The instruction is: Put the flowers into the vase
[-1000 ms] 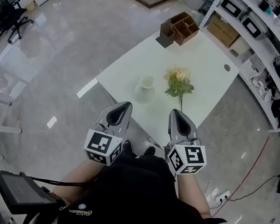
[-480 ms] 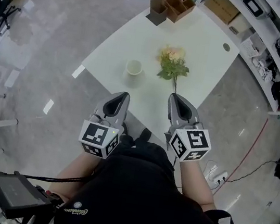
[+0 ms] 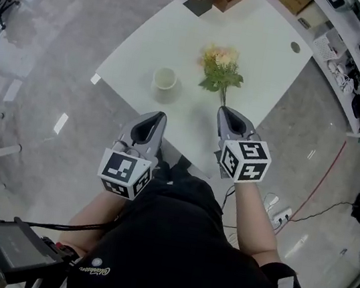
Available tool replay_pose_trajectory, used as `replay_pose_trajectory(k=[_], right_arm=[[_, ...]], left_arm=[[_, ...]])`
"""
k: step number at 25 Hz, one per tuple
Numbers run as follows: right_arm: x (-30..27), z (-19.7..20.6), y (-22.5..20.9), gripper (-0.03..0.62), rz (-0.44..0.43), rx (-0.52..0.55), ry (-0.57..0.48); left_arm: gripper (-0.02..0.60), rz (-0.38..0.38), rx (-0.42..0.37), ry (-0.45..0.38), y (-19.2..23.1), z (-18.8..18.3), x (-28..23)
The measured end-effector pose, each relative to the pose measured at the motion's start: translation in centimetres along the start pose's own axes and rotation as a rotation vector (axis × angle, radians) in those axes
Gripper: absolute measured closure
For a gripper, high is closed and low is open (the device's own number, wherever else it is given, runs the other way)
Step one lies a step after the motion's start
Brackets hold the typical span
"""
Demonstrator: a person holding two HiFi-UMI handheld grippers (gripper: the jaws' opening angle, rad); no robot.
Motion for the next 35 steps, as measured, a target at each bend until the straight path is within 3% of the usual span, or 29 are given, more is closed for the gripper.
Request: replay_pose_trajectory(k=[6, 8, 14, 27, 35], right_arm=[[-6.5, 2.8, -4.6, 0.589, -0.013, 0.023, 0.325], [-8.3, 3.4, -6.0, 0.49, -0.047, 0.003, 0.426], [-12.1, 4.6, -9.5, 0.456, -0.039, -0.055, 0.653], [-17.1, 6.3, -11.3, 0.485, -0.114, -0.165, 0.929], [-17.9, 5.9, -11.7, 0.541, -0.083, -0.151, 0.919]], left_arm=[[0.575, 0.006, 0.004, 0.018, 0.0, 0.3, -0.5], [0.575, 0.006, 0.003, 0.019, -0.1, 0.2, -0.4], [0.575, -0.01, 0.007, 0.019, 0.1, 0.0, 0.0], [0.575, -0.034, 0.028, 0.031, 2.1, 0.7, -0.2], [0.575, -0.039, 0.025, 0.031, 2.3, 0.9, -0.2]])
Point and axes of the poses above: the fingertips, and each gripper's own axes: x backward along the fingers, y to its left, z out of its underside, the point moved 8 cm from there along x, backward along the fingers, and after that the axes turned 4 degrees about -y, right-handed, at the moved point
